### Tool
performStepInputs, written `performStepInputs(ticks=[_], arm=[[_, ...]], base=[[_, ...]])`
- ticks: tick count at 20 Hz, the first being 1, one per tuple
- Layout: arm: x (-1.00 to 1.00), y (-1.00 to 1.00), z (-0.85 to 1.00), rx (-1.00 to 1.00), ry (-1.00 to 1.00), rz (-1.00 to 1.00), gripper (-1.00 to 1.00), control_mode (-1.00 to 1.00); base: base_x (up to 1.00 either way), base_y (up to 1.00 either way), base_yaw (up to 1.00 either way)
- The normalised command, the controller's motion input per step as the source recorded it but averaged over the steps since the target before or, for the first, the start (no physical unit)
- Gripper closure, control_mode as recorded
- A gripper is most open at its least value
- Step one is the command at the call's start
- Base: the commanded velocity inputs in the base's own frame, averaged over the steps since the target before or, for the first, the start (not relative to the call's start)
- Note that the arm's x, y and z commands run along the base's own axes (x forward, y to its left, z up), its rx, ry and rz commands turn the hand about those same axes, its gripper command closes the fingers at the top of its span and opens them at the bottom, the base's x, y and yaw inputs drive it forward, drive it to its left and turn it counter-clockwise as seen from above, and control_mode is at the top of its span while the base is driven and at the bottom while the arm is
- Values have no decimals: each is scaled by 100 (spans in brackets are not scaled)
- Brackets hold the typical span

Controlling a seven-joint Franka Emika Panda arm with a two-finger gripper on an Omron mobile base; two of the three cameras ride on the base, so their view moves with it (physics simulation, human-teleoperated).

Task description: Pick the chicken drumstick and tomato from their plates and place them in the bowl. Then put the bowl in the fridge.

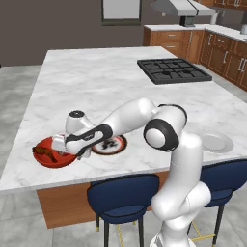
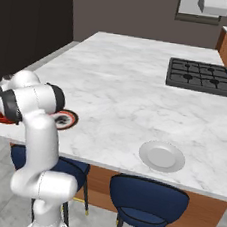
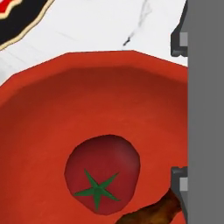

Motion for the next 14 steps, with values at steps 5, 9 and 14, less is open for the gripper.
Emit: performStepInputs(ticks=[5,9,14], arm=[[4,15,-20,0,2,0,-100,-100],[0,5,-22,0,5,0,-100,-100],[5,0,-19,0,6,0,-100,-100]], base=[[0,0,0],[0,0,0],[0,0,0]])
